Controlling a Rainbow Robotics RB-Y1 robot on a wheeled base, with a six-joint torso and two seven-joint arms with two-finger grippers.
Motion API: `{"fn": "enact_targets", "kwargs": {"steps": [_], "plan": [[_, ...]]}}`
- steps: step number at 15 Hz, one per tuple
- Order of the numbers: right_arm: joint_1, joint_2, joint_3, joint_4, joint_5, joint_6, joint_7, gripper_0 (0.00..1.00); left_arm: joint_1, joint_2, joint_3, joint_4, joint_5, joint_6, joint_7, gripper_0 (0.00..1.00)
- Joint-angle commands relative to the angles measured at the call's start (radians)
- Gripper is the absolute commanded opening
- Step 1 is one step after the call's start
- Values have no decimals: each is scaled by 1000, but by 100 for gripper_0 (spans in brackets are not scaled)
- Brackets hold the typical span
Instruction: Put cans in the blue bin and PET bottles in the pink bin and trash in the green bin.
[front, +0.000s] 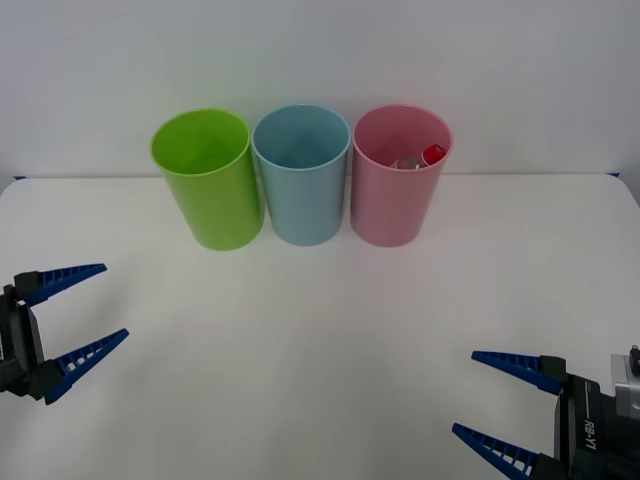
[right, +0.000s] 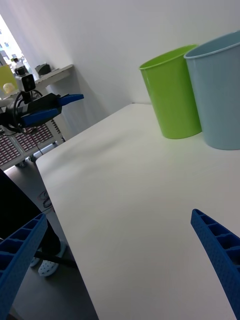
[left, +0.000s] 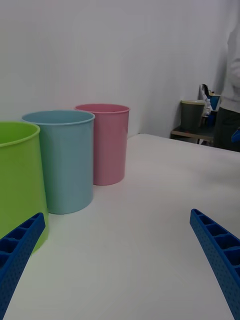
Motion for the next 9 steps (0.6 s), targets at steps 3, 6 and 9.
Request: {"fn": "enact_targets", "kwargs": {"steps": [3,6,9], "plan": [[0,0,0,0,0,0,0,100,2,0,1,0,-11,9,-3,100],[0,0,0,0,0,0,0,100,2,0,1,0,-11,9,-3,100],[0,0,0,0,0,0,0,100,2,0,1,0,-11,9,-3,100]]}}
